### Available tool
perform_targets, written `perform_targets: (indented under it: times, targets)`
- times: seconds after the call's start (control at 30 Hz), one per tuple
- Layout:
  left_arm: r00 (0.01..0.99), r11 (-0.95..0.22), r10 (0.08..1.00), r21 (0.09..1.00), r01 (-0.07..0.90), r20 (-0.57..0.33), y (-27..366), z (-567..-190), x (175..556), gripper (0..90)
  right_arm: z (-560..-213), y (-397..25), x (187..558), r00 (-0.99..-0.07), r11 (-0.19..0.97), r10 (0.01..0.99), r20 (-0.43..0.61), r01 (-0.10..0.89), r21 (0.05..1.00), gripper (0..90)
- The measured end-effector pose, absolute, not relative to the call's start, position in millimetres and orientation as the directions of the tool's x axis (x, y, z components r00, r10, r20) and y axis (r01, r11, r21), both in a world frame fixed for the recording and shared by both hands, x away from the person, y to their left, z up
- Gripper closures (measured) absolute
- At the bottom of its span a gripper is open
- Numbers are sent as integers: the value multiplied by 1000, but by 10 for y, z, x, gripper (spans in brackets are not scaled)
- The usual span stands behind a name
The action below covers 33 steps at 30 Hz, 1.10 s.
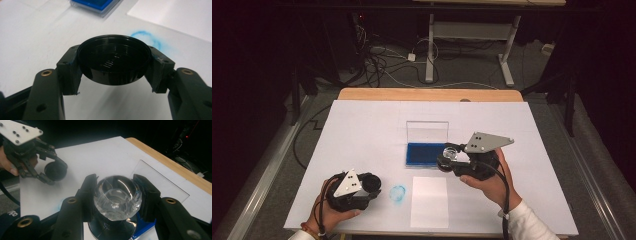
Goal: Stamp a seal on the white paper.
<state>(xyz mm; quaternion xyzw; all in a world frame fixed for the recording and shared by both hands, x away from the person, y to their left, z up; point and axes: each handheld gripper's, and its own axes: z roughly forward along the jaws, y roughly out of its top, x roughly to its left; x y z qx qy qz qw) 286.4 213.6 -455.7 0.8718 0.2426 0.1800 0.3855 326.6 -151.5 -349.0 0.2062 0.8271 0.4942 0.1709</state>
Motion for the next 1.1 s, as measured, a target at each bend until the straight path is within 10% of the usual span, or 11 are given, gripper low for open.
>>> perform_targets:
  times: [1.1]
  targets:
    - [923, -522, 382, 832, 187, 33, 1183, -4445, 2856, 364, -3543, -1261, 3054, -911, 429, 411, -47, 147, 891, 567]
